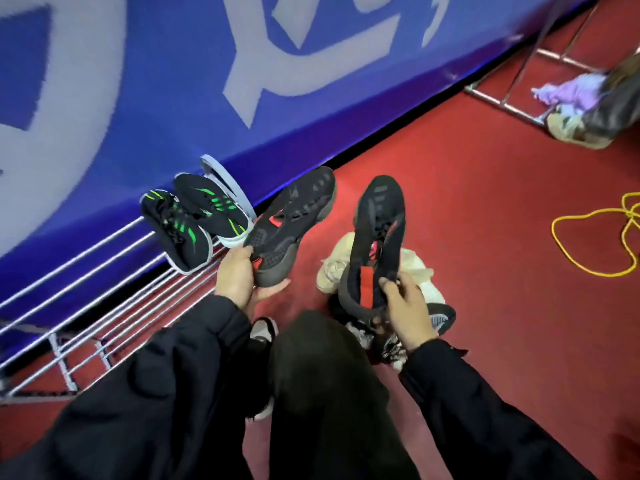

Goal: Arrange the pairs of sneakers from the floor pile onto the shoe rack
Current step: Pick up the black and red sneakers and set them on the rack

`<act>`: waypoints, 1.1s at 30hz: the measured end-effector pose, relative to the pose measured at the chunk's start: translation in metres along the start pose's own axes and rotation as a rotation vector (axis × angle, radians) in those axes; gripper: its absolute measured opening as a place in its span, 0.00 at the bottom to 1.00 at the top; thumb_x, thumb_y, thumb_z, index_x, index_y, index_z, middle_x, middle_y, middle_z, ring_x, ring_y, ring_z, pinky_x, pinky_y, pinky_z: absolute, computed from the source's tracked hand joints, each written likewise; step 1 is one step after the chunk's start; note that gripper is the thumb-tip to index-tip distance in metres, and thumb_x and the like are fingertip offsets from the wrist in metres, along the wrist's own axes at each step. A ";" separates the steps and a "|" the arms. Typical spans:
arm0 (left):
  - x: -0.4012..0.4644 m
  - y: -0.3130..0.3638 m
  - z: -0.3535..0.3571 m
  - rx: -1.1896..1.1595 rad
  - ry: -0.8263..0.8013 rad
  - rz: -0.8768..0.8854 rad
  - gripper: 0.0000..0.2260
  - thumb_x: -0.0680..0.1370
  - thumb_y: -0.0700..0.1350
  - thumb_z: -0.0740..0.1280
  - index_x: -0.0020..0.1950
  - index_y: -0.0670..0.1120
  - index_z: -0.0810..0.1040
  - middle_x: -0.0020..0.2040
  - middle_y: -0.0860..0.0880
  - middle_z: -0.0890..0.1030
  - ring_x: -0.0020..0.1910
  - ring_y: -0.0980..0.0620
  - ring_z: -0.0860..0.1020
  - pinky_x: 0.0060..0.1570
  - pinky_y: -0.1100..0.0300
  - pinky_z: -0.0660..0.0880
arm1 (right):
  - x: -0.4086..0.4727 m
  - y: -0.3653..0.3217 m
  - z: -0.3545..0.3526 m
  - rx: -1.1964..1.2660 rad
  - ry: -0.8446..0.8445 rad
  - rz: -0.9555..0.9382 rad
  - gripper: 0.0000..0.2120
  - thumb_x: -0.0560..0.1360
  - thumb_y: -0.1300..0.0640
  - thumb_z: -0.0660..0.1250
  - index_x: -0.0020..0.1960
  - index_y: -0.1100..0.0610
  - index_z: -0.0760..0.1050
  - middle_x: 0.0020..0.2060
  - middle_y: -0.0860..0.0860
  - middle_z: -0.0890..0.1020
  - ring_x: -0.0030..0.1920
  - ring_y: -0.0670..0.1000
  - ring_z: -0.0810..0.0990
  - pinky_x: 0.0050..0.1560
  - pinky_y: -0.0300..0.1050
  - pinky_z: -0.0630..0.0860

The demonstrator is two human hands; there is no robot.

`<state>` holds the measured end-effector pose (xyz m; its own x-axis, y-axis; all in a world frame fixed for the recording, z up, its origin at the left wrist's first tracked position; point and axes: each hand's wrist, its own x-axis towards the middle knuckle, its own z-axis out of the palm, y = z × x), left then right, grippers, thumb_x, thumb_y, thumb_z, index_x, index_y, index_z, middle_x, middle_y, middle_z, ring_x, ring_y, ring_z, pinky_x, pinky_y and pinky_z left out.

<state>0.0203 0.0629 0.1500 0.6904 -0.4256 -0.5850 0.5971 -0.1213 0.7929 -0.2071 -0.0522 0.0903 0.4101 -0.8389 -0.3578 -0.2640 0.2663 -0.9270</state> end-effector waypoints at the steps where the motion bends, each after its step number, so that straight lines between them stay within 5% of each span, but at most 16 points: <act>1: -0.012 0.010 -0.013 -0.077 0.030 0.059 0.13 0.81 0.41 0.59 0.61 0.42 0.78 0.56 0.42 0.85 0.44 0.46 0.85 0.33 0.47 0.82 | -0.004 -0.015 0.008 0.010 -0.054 -0.024 0.05 0.83 0.54 0.62 0.54 0.53 0.76 0.35 0.59 0.81 0.26 0.55 0.76 0.28 0.44 0.73; 6: -0.051 0.056 -0.102 -0.347 0.132 0.271 0.16 0.82 0.38 0.58 0.68 0.38 0.74 0.63 0.38 0.82 0.52 0.45 0.84 0.50 0.41 0.82 | -0.019 -0.081 0.071 -0.114 -0.260 -0.212 0.06 0.83 0.54 0.62 0.52 0.53 0.78 0.36 0.54 0.83 0.33 0.49 0.79 0.35 0.45 0.75; 12: -0.081 0.082 -0.243 -0.558 0.415 0.470 0.17 0.82 0.37 0.57 0.70 0.38 0.72 0.67 0.37 0.79 0.64 0.38 0.79 0.61 0.37 0.77 | -0.045 -0.103 0.208 -0.263 -0.768 -0.185 0.11 0.83 0.64 0.60 0.63 0.56 0.74 0.21 0.45 0.75 0.17 0.43 0.67 0.18 0.36 0.61; 15: -0.082 0.085 -0.299 -0.578 0.567 0.516 0.17 0.82 0.40 0.58 0.71 0.43 0.72 0.65 0.40 0.80 0.60 0.39 0.82 0.52 0.40 0.81 | -0.069 -0.090 0.298 -0.314 -0.888 -0.134 0.07 0.83 0.65 0.60 0.56 0.54 0.71 0.24 0.45 0.80 0.21 0.39 0.75 0.24 0.31 0.69; 17: -0.079 0.081 -0.325 -0.556 0.660 0.504 0.15 0.83 0.42 0.58 0.69 0.45 0.71 0.60 0.44 0.81 0.50 0.43 0.84 0.37 0.49 0.84 | -0.078 -0.069 0.359 -0.327 -0.891 -0.120 0.06 0.80 0.60 0.65 0.54 0.52 0.70 0.39 0.50 0.85 0.34 0.43 0.82 0.39 0.42 0.78; 19: -0.076 0.069 -0.344 -0.541 0.756 0.457 0.11 0.84 0.42 0.57 0.66 0.49 0.71 0.54 0.48 0.80 0.42 0.49 0.82 0.27 0.57 0.81 | -0.082 -0.043 0.413 -0.389 -0.906 -0.109 0.06 0.79 0.57 0.65 0.54 0.52 0.70 0.46 0.53 0.83 0.46 0.51 0.82 0.54 0.51 0.77; 23: -0.071 0.038 -0.371 -0.479 0.821 0.381 0.12 0.84 0.40 0.57 0.65 0.51 0.71 0.59 0.47 0.78 0.43 0.46 0.81 0.23 0.58 0.79 | -0.099 -0.015 0.492 -0.462 -0.859 -0.092 0.08 0.82 0.55 0.61 0.60 0.54 0.68 0.47 0.52 0.80 0.48 0.54 0.79 0.48 0.46 0.71; 27: -0.063 0.033 -0.388 -0.427 0.843 0.369 0.12 0.85 0.40 0.56 0.66 0.52 0.71 0.55 0.50 0.79 0.35 0.47 0.85 0.24 0.56 0.81 | -0.102 0.008 0.549 -0.479 -0.823 -0.076 0.12 0.82 0.53 0.62 0.64 0.55 0.69 0.50 0.52 0.81 0.52 0.57 0.80 0.54 0.48 0.73; 30: -0.053 0.034 -0.389 -0.464 0.813 0.362 0.12 0.85 0.41 0.57 0.67 0.50 0.71 0.56 0.47 0.80 0.33 0.51 0.85 0.24 0.57 0.80 | -0.094 0.037 0.571 -0.450 -0.950 0.009 0.16 0.79 0.52 0.64 0.66 0.54 0.73 0.55 0.57 0.85 0.52 0.57 0.82 0.59 0.57 0.77; 33: -0.043 0.034 -0.379 -0.478 0.771 0.332 0.11 0.85 0.40 0.56 0.66 0.49 0.70 0.55 0.47 0.80 0.32 0.51 0.85 0.24 0.57 0.79 | -0.078 0.055 0.558 -0.371 -1.049 0.115 0.13 0.77 0.53 0.65 0.62 0.51 0.76 0.56 0.60 0.85 0.50 0.58 0.81 0.55 0.57 0.77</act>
<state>0.1659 0.4165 0.1376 0.8308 0.3537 -0.4297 0.3087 0.3495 0.8846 0.2339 0.2928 0.0047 0.8535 0.0439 -0.5193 -0.5202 0.0115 -0.8540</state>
